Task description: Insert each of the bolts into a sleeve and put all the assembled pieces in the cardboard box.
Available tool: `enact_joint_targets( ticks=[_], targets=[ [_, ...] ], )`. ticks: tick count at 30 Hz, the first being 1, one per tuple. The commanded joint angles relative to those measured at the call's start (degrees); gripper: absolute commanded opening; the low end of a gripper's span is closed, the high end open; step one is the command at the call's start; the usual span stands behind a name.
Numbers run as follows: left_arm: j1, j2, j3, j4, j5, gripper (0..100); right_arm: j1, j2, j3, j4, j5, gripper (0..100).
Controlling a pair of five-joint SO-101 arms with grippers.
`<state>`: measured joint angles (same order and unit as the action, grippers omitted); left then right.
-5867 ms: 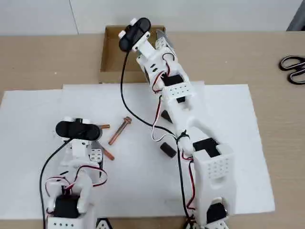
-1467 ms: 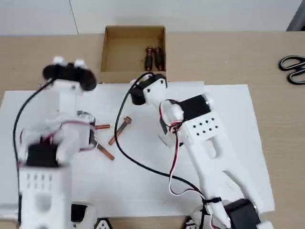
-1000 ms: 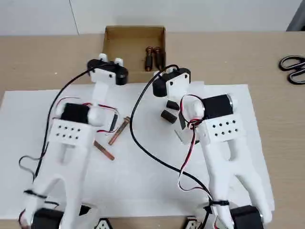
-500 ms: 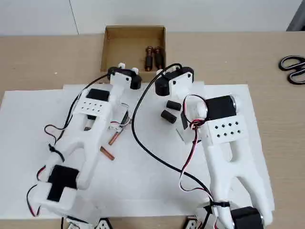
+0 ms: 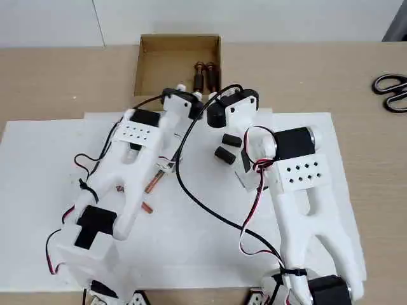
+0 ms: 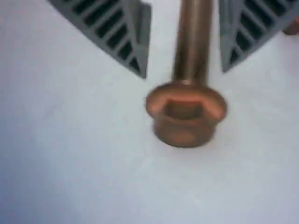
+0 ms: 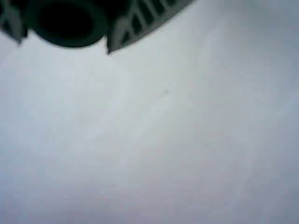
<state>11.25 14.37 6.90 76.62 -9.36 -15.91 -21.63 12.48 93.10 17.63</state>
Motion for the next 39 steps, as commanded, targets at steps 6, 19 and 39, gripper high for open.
enact_joint_targets(
  ticks=[6, 19, 39],
  targets=[
    [-0.2, 0.1, -2.0, 0.3, -0.3, 10, 0.6, -1.6, -2.3, 0.0, 0.2, 0.6],
    [-0.3, 5.8, -2.2, -2.7, -0.4, 10, 0.6, -1.5, -2.3, -0.1, 0.2, 0.6],
    [-0.4, -12.3, -2.7, 5.6, 9.1, 0, 0.7, -5.2, -2.6, 5.3, -7.6, 0.6]
  ],
)
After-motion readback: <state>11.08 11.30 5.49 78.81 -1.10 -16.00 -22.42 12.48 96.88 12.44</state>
